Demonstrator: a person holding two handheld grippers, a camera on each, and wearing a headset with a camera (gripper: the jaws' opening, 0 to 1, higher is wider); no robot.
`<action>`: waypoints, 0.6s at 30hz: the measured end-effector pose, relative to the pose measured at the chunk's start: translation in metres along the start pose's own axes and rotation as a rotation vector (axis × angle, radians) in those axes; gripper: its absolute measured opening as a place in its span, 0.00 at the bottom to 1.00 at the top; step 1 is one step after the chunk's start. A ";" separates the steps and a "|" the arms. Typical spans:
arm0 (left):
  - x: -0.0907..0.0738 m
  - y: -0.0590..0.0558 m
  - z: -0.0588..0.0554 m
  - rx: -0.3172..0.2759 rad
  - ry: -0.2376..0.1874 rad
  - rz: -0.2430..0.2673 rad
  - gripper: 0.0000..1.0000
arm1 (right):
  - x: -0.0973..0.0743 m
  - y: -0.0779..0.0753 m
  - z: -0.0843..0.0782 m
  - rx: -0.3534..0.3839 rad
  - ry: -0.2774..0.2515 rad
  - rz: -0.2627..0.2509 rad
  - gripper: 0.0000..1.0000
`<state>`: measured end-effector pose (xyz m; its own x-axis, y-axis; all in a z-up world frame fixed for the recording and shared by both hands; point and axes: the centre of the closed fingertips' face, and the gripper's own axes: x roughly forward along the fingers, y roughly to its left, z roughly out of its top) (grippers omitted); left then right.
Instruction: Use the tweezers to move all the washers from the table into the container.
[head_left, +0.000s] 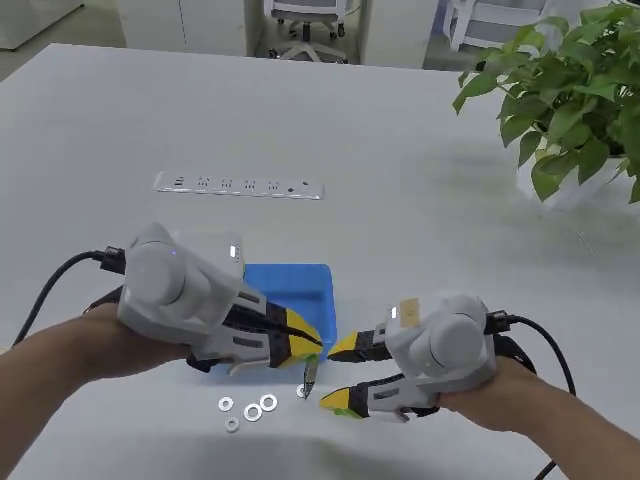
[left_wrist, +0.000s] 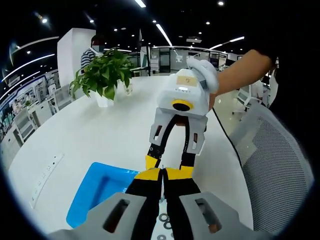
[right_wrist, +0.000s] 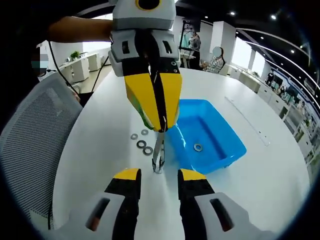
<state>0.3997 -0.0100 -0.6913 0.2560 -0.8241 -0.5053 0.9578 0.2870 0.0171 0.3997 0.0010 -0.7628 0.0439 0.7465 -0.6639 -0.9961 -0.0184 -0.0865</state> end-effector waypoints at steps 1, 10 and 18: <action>0.000 0.000 0.000 0.000 -0.001 -0.001 0.05 | 0.003 -0.001 0.000 -0.010 0.006 0.008 0.29; -0.001 0.000 0.000 -0.006 -0.002 -0.003 0.05 | 0.018 0.004 0.003 -0.072 0.025 0.069 0.18; -0.001 0.000 -0.001 -0.012 -0.006 -0.007 0.05 | 0.022 0.006 -0.002 -0.113 0.060 0.084 0.11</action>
<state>0.3991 -0.0092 -0.6914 0.2498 -0.8288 -0.5006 0.9580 0.2869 0.0032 0.3952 0.0158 -0.7792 -0.0311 0.6981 -0.7153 -0.9817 -0.1560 -0.1095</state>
